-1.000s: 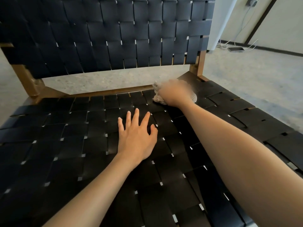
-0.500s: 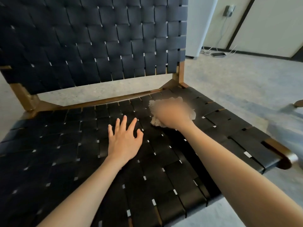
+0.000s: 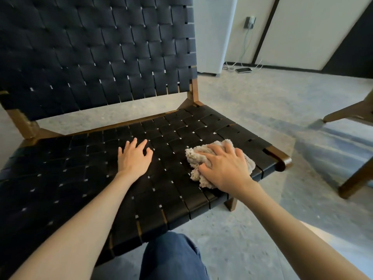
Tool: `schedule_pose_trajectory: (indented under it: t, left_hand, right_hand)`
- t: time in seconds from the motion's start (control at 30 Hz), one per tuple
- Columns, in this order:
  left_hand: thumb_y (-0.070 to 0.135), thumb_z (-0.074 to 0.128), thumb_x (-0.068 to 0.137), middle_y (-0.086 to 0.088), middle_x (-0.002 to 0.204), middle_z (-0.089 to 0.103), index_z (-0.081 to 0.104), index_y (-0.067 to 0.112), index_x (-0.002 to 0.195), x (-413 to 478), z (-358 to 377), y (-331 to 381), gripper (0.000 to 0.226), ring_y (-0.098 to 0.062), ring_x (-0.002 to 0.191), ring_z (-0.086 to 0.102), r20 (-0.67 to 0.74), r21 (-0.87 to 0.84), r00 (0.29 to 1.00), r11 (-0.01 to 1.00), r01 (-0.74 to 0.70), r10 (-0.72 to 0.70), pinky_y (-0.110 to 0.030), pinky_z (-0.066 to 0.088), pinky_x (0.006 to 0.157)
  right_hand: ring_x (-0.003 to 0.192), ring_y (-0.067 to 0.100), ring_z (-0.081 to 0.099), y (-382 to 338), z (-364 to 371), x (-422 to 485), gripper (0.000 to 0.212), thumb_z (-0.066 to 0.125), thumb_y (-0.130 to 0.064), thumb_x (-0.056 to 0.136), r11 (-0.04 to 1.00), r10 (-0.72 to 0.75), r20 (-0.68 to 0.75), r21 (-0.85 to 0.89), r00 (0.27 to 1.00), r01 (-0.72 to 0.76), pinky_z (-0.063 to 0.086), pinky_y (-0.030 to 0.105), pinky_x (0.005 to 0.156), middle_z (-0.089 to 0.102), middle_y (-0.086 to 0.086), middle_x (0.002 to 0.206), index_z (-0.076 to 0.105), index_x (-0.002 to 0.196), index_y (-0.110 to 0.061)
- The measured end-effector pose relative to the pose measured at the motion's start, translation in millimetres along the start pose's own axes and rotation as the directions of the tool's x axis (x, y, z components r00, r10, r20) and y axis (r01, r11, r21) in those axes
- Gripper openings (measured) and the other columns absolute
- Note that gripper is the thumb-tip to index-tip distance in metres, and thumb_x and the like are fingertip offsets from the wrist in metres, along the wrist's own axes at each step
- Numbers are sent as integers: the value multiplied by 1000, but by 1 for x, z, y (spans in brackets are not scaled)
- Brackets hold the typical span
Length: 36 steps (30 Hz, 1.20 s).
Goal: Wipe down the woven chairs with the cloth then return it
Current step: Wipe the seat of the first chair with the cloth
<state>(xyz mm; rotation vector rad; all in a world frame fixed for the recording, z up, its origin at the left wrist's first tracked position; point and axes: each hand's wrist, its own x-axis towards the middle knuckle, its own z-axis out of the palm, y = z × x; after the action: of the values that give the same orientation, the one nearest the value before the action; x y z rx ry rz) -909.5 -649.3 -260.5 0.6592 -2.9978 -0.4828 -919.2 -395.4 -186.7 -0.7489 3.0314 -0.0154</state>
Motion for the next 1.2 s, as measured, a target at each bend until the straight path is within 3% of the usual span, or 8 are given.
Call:
schedule_pose_trajectory:
  t: [0.17,0.27,0.33,0.57,1.2]
  left_hand:
    - [42,18,102,-8,160,-5,10,28,152,-10,-2,27,52,-31,146,-9,174,29,976,992,125,-128,-54,-5,115]
    - [51,14,100,-6,159,-14,3,37,150,-14,5,64,53,-29,144,-17,260,-11,965,1000,27,-23,-59,-12,111]
    - [54,11,99,-3,159,-13,0,42,149,-13,10,82,53,-28,145,-16,288,-22,957,999,-37,42,-60,-13,110]
    - [63,12,95,0,160,-6,6,47,147,8,16,84,55,-32,145,-14,275,-6,961,999,-39,39,-65,-14,106]
    - [68,6,86,2,160,-9,-1,47,147,38,50,77,64,-36,144,-15,66,35,996,997,-62,60,-67,-17,103]
  right_hand:
    - [139,30,10,46,-12,-20,48,27,-48,95,975,202,-101,-71,974,-210,9,50,111,25,-6,154,37,142,-43]
    - [140,40,4,64,-15,-17,49,23,-53,95,942,313,-80,-99,947,-320,-9,64,109,17,-5,157,26,144,-48]
    - [139,46,4,64,-14,-10,50,20,-57,94,939,326,-55,-95,944,-330,-9,69,107,16,-6,157,22,144,-53]
    - [135,43,16,65,-6,25,60,18,-74,86,965,216,-44,-140,975,-220,18,60,107,21,-4,157,24,143,-55]
    - [136,41,22,35,50,241,55,29,-61,92,990,9,1,-141,1000,-9,22,57,105,26,0,155,31,144,-44]
